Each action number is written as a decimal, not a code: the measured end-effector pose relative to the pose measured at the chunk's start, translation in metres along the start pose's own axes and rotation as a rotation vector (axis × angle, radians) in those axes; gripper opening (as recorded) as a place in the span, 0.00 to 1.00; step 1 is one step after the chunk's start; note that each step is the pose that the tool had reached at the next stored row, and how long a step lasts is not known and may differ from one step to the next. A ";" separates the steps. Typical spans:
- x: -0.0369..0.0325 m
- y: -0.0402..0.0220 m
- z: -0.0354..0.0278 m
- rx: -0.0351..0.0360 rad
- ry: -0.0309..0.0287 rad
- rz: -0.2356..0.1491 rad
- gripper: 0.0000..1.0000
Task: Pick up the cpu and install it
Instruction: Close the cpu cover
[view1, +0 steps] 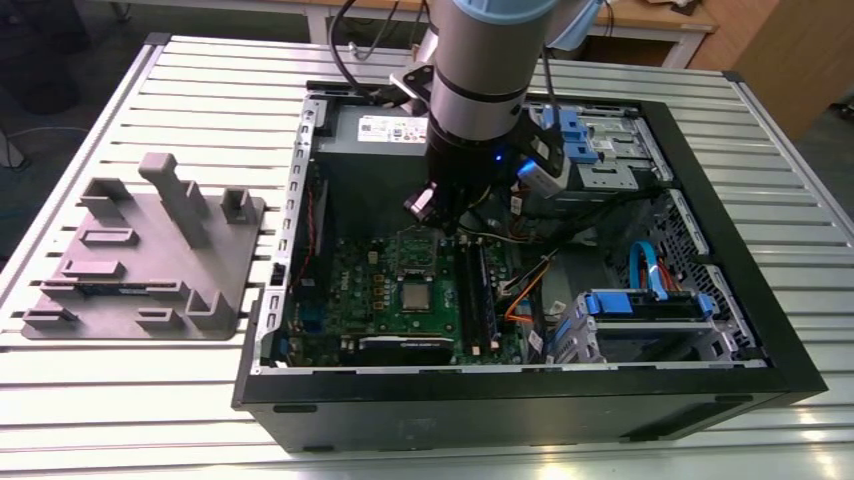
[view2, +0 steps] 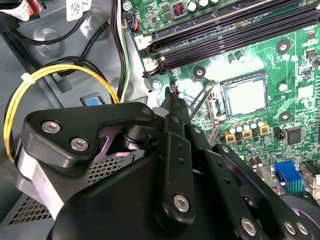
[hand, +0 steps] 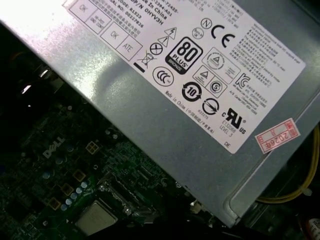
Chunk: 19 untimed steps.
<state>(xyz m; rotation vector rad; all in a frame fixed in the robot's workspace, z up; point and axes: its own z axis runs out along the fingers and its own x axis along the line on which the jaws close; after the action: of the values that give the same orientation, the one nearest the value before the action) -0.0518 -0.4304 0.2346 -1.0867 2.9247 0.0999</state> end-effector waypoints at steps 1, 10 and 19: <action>0.0000 0.0000 -0.0008 0.0001 0.0001 0.000 0.10; 0.0016 0.0015 -0.0016 0.0006 -0.0005 0.000 0.10; 0.0023 0.0023 -0.0040 0.0023 -0.0029 0.000 0.10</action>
<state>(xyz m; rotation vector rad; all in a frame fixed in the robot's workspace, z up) -0.0550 -0.4304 0.2386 -1.0857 2.9214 0.0980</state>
